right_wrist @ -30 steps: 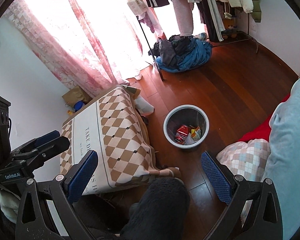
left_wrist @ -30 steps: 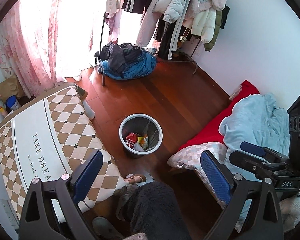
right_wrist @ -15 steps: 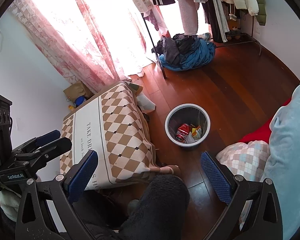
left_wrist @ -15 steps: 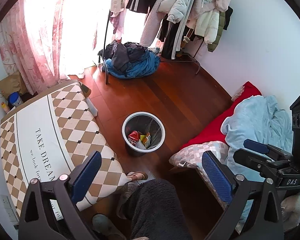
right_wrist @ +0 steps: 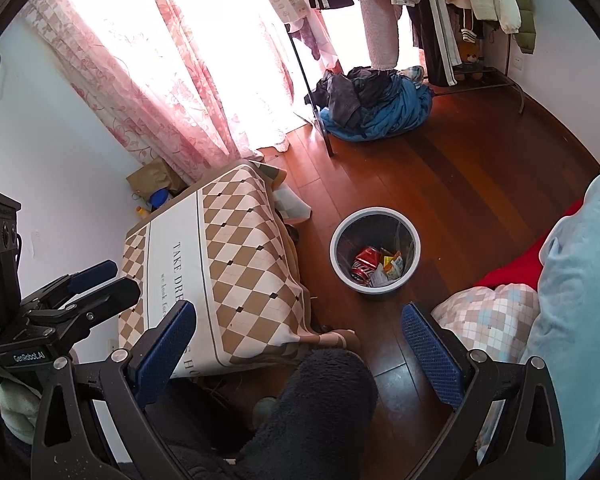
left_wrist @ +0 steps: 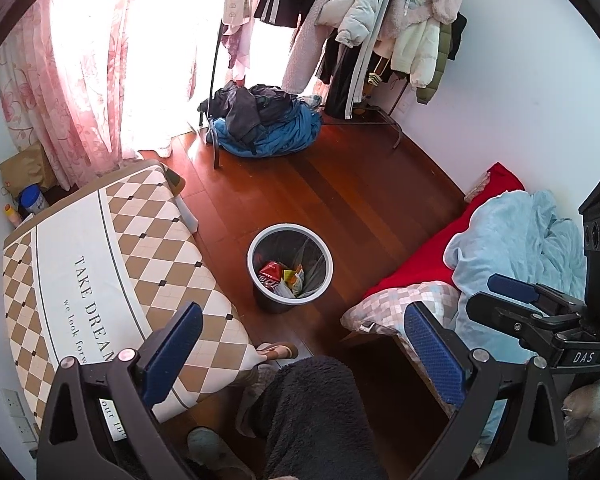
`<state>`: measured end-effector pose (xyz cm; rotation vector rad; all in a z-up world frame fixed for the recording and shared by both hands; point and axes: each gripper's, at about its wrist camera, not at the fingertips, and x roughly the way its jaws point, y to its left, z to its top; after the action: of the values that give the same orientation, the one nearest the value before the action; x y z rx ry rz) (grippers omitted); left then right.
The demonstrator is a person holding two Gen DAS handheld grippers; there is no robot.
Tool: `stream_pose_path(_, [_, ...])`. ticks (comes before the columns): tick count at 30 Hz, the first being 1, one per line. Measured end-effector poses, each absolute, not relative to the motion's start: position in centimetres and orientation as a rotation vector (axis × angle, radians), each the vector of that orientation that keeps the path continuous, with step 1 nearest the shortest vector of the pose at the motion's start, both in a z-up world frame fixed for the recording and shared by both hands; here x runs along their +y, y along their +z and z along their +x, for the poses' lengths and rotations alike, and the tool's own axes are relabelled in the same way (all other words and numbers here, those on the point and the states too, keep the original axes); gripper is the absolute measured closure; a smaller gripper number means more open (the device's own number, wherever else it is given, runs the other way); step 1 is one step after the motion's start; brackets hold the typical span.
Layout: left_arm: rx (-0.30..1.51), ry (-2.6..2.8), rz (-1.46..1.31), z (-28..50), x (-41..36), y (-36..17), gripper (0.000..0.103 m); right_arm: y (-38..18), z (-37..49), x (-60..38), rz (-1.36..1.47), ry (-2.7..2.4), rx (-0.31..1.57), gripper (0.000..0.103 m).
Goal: Collect trash
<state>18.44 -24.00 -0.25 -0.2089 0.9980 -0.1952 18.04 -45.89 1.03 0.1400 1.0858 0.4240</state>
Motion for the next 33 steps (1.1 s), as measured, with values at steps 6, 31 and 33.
stream_pose_path(6, [1.001,-0.202,-0.207,18.37,-23.99,-0.19,0.000,0.99,18.11,-45.73,0.130,0.430,1.091,0.000])
stream_pose_path(31, [1.007,-0.222,-0.210,17.93,-24.28,-0.56,0.000,1.08,17.92,-45.01,0.123,0.428,1.091,0.000])
stream_pose_path(33, [1.007,-0.220,-0.210,17.96,-24.33,-0.56,0.000,1.12,17.98,-45.18,0.126,0.430,1.092,0.000])
